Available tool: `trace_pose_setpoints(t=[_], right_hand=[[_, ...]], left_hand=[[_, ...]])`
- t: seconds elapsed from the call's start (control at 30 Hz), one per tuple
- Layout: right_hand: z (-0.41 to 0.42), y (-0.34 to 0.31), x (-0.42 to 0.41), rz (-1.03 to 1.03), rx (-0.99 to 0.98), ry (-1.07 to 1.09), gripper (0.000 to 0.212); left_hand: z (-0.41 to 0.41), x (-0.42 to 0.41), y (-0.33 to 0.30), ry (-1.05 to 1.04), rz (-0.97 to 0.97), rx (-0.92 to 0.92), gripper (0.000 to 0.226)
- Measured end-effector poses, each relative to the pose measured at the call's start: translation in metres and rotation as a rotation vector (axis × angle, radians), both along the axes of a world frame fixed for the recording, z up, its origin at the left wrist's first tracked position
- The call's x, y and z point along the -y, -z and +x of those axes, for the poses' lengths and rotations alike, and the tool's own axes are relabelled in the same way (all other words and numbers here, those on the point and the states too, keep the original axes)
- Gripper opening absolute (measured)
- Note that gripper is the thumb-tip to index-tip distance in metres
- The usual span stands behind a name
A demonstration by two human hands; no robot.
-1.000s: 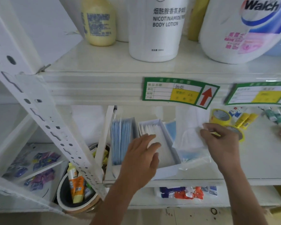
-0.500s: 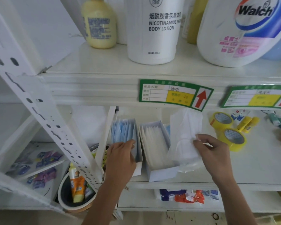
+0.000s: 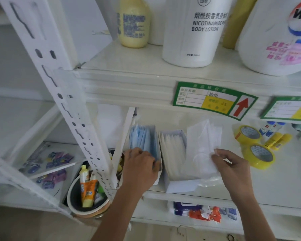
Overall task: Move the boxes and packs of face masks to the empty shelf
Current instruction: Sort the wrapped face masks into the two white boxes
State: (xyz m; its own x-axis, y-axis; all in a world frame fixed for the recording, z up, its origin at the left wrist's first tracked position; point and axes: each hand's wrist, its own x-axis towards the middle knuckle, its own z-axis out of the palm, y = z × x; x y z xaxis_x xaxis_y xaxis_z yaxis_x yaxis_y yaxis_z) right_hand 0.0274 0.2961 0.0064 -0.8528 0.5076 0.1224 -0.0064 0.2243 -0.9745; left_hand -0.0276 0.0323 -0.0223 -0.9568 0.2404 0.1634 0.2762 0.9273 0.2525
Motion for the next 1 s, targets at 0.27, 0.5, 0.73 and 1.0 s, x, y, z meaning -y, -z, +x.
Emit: trace_pose_setpoints(t=[0.27, 0.5, 0.73, 1.0], right_hand=[[-0.001, 0.003, 0.007, 0.007, 0.036, -0.011, 0.017], [0.0, -0.005, 0.002, 0.003, 0.005, 0.036, 0.019], [0.001, -0.006, -0.003, -0.022, -0.042, 0.129, 0.019], [0.009, -0.003, -0.008, -0.036, -0.06, 0.191, 0.016]], left_hand=[[0.011, -0.013, 0.003, -0.002, -0.091, 0.013, 0.057], [0.013, -0.005, 0.0, -0.047, 0.11, -0.012, 0.049], [0.019, -0.044, 0.001, 0.396, 0.074, -0.069, 0.047], [0.01, -0.043, 0.002, 0.497, -0.201, -0.037, 0.048]])
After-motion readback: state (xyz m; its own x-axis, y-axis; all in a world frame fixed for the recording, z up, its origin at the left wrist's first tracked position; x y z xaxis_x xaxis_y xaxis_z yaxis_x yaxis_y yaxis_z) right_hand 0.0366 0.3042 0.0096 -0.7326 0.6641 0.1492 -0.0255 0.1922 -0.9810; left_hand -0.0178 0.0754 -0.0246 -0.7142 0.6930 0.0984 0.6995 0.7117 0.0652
